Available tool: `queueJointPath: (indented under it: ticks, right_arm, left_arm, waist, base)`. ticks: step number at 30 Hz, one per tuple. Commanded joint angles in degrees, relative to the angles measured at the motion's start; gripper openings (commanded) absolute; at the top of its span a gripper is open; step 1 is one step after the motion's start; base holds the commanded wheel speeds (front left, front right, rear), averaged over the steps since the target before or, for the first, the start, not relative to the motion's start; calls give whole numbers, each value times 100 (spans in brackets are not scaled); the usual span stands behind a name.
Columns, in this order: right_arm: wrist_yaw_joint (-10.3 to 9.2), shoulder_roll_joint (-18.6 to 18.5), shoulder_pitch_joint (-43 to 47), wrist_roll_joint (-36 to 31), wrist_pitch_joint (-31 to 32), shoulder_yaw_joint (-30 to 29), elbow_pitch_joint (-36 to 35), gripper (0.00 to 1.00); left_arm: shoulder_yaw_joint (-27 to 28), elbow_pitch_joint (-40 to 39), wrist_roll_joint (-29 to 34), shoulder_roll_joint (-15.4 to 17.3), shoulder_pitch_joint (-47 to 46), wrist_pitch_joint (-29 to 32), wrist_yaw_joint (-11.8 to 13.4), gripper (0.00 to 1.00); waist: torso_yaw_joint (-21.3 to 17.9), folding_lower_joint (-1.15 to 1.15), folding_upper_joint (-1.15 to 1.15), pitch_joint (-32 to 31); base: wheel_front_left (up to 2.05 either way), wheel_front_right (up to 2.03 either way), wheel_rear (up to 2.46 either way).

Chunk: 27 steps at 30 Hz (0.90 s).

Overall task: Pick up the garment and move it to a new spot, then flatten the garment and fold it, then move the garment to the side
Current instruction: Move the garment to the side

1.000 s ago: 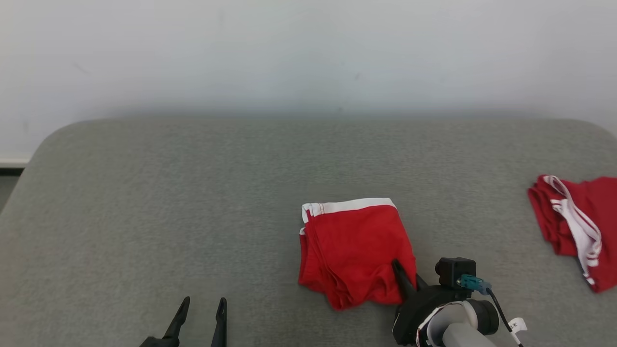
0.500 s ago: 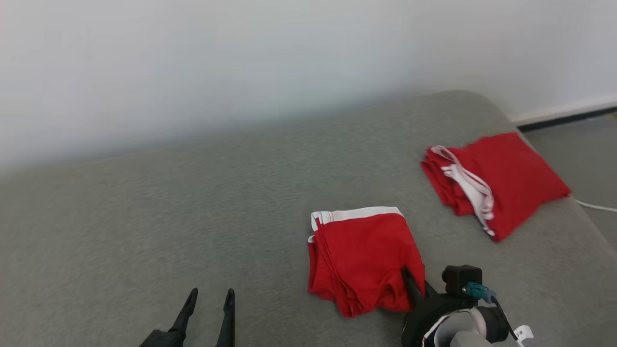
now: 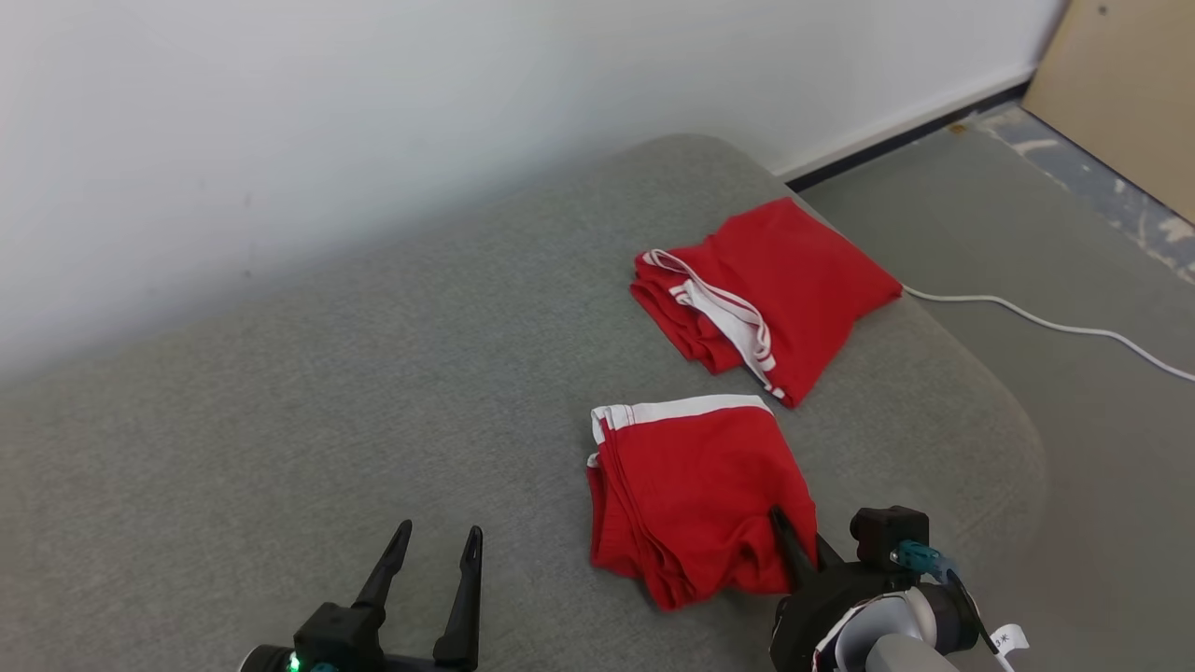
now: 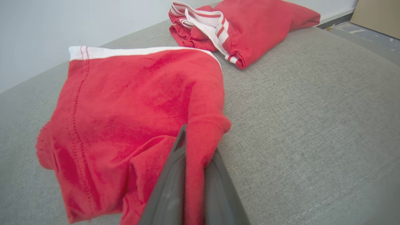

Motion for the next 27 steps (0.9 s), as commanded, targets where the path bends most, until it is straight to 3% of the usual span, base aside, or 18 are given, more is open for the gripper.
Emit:
queueJointPath:
  ticks: [1,12,27]
  right_arm:
    - [-17,11,46,-83,-7,1,-28,0]
    - [-17,-28,-585,-304,-7,334,-129,0]
    - [-18,-694,-2524,-424,167,785,-17,0]
  left_arm:
    - [8,23,35,10,-60,-14,-3,100]
    - [128,-10,56,7,106,-14,24,100]
    - [186,27,391,8,-226,-14,-73,100]
  waist:
    - [-224,0,0,194]
    - [-160,0,0,264]
    - [786,0,0,793]
  base:
    - [0,0,0]
    - [0,0,0]
    - [0,0,0]
